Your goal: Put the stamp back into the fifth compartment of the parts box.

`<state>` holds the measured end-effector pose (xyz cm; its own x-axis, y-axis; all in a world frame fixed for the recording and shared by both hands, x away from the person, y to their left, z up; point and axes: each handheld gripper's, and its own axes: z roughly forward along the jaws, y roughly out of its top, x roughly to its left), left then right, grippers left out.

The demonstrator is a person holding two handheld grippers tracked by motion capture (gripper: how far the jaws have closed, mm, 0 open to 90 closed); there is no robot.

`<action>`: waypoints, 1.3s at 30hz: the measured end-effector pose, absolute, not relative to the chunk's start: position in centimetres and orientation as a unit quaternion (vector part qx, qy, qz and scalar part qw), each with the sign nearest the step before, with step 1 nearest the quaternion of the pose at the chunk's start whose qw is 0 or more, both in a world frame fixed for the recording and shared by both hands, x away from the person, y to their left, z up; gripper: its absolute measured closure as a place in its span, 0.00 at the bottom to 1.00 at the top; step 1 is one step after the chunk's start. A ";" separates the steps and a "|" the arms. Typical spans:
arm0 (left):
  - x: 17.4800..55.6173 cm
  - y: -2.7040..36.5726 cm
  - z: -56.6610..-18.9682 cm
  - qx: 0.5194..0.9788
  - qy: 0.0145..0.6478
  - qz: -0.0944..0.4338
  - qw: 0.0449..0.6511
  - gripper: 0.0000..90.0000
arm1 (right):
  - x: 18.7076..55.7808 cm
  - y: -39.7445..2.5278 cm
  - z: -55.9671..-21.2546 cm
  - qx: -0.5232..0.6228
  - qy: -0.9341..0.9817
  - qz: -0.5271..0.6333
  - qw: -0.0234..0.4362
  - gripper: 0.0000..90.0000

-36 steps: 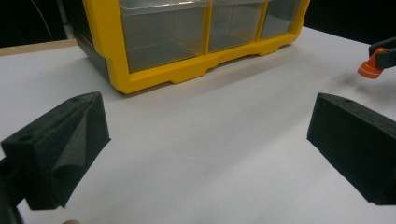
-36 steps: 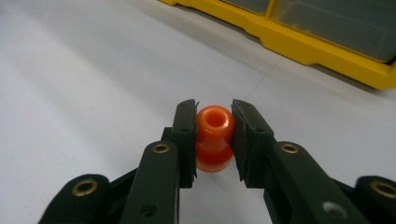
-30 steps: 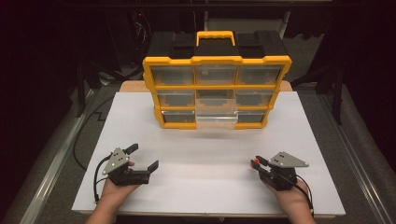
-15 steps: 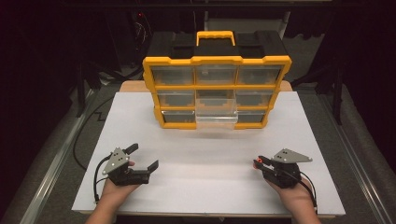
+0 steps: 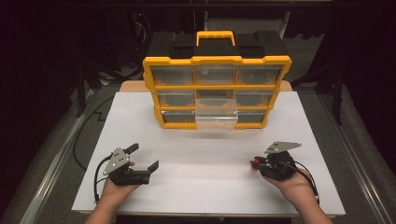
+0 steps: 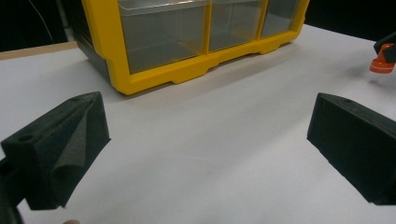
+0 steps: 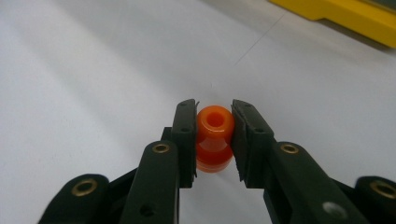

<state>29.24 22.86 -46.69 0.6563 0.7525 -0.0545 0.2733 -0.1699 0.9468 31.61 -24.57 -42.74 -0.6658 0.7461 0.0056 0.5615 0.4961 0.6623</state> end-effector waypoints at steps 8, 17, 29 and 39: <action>29.0 22.8 -46.6 0.732 0.348 0.225 0.541 0.00 | 31.9 -24.2 -42.3 0.370 0.871 0.297 0.129 0.81; 29.1 22.8 -46.6 0.733 0.348 0.225 0.539 0.00 | 32.2 -23.9 -41.9 0.349 0.894 0.256 0.111 0.81; 29.1 22.7 -46.6 0.735 0.344 0.221 0.541 0.00 | 32.8 -23.4 -41.3 0.330 0.916 0.210 0.089 0.81; 29.1 22.8 -46.6 0.735 0.341 0.221 0.543 0.00 | 33.4 -22.9 -40.0 0.317 0.929 0.181 0.065 0.81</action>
<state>29.07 22.76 -46.61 0.6700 0.7410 -0.0453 0.2606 -0.1776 0.9490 33.38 -22.90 -40.02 -0.7904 0.6126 -0.0067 0.5653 0.7334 0.3775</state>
